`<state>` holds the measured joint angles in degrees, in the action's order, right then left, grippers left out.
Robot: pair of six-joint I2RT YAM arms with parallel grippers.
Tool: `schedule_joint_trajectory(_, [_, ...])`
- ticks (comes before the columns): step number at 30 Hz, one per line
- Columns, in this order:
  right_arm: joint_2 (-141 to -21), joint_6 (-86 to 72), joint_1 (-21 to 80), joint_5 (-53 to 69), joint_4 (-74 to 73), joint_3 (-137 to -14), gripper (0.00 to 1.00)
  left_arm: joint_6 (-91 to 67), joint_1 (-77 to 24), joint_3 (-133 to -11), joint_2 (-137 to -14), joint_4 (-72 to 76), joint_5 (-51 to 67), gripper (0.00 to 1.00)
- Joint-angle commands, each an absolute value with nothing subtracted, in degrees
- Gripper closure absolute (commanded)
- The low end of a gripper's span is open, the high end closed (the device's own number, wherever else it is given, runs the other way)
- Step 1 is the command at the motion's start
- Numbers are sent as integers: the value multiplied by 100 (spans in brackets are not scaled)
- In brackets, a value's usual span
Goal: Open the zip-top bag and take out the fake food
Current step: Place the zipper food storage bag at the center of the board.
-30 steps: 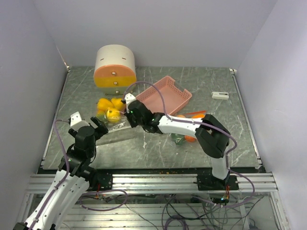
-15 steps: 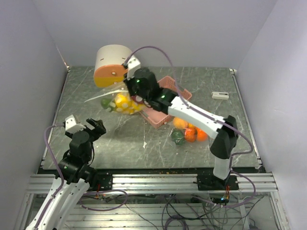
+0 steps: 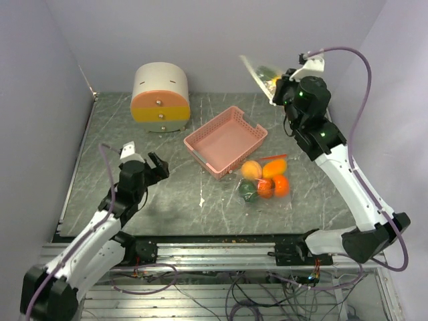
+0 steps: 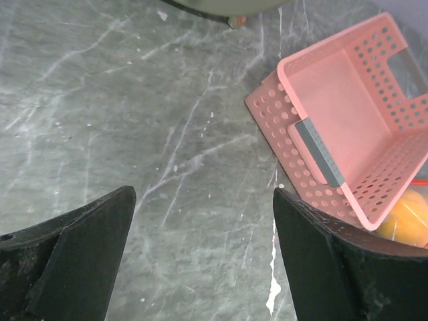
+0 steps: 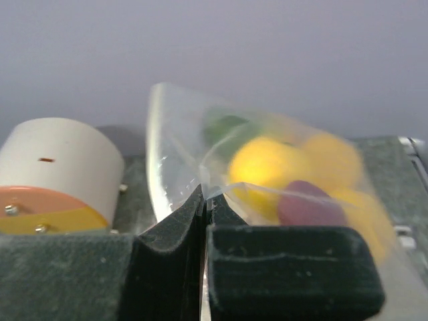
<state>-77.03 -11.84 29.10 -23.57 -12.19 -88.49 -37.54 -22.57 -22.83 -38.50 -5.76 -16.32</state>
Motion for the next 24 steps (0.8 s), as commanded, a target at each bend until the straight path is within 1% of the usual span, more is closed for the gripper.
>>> schedule_joint_trajectory(1, [-7574,-1510,2555,-2791,-1578,-8256,100,-3520,-2551,-2992,-4931,546,-1436,5])
schedule_joint_trajectory(4, [-7611,-1765,2424,-2877,-1702,-7780,100,-3251,-2919,-3590,-5981,637,-1626,5])
schedule_joint_trajectory(8, [-7703,-2170,2294,-2901,-1700,-7075,100,-3050,-3260,-4260,-7018,654,-1842,5])
schedule_joint_trajectory(11, [-7748,-2338,2269,-2744,-1509,-6508,100,-3044,-3334,-4501,-7570,713,-1807,5])
schedule_joint_trajectory(14, [-7837,-2400,2259,-2604,-1347,-6179,100,-3063,-3378,-4538,-7851,816,-1761,5])
schedule_joint_trajectory(15, [-7869,-2406,2263,-2586,-1331,-6129,90,-3079,-3390,-4523,-7905,839,-1758,5])
schedule_joint_trajectory(17, [-7901,-2369,2259,-2542,-1307,-6096,64,-3100,-3413,-4486,-7915,838,-1789,5])
schedule_joint_trajectory(18, [-7901,-2348,2263,-2547,-1314,-6116,52,-3121,-3418,-4452,-7889,828,-1825,5])
schedule_joint_trajectory(19, [-7876,-2321,2260,-2539,-1332,-6150,45,-3147,-3423,-4406,-7842,837,-1848,5])
schedule_joint_trajectory(21, [-7796,-2284,2282,-2398,-1321,-6199,38,-3211,-3426,-4292,-7751,902,-1886,5])
schedule_joint_trajectory(24, [-7576,-2221,2468,-2474,-1224,-6180,35,-3335,-3421,-4118,-7682,1013,-1935,5])
